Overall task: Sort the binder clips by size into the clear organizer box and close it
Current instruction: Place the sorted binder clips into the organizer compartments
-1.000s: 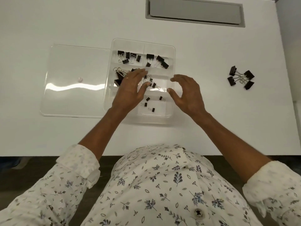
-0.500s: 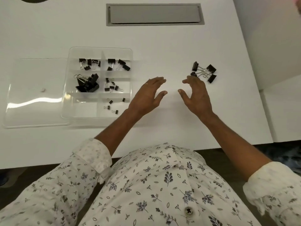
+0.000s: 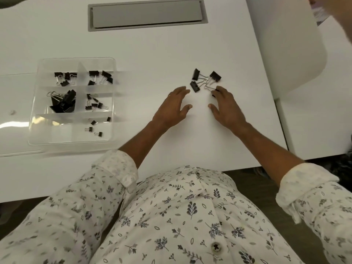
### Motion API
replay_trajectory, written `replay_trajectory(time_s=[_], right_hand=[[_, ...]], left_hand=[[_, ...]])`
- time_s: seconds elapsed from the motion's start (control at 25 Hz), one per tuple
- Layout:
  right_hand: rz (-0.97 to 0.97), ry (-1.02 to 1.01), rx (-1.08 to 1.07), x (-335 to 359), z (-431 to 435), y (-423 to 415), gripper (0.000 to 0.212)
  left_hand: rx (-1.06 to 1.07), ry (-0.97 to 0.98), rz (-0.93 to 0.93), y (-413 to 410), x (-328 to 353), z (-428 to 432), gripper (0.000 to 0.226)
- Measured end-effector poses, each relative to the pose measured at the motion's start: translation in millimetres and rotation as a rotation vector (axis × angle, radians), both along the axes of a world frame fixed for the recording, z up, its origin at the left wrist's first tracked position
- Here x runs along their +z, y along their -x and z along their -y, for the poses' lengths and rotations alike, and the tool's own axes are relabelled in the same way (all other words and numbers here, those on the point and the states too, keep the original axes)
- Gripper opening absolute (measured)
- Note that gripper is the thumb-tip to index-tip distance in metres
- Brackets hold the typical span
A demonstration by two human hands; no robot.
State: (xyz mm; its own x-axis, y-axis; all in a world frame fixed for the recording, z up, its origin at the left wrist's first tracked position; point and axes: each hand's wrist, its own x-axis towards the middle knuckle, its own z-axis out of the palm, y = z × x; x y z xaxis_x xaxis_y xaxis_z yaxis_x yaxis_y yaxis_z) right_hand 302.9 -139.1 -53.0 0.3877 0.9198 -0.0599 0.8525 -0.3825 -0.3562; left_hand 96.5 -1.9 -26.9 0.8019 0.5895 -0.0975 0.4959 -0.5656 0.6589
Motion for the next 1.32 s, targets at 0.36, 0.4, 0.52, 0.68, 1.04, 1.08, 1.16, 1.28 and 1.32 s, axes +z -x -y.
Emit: replay_trajectory(time_s=[0.36, 0.4, 0.52, 0.68, 1.04, 1.08, 1.16, 1.28, 1.32], right_hand=[[-0.028, -0.134, -0.001, -3, 50, 17, 0.026], [-0.014, -0.138, 0.003, -1, 53, 16, 0.023], [-0.003, -0.156, -0.014, 1, 57, 19, 0.019], [-0.089, -0.266, -0.046, 6, 47, 42, 0.02], [-0.313, -0.478, 0.044, 37, -32, 170, 0.019], [-0.339, -0.492, 0.074, 41, -42, 189, 0.018], [-0.383, -0.512, 0.138, 51, -63, 227, 0.016], [-0.42, -0.502, 0.243, 63, -95, 275, 0.013], [-0.423, -0.493, 0.281, 66, -105, 292, 0.013]], left_hand=[[-0.006, -0.124, -0.057, -58, -14, -10, 0.039], [0.01, -0.125, -0.031, -54, -17, -8, 0.032], [0.065, -0.111, 0.056, -36, -23, -4, 0.017], [0.135, -0.054, 0.153, 3, -17, 3, 0.011], [0.48, -0.017, 0.452, 169, 45, -4, 0.014], [0.518, -0.043, 0.447, 194, 47, -8, 0.015], [0.593, -0.097, 0.424, 248, 48, -19, 0.018], [0.717, -0.12, 0.401, 317, 46, -35, 0.019], [0.749, -0.138, 0.395, 335, 45, -41, 0.019]])
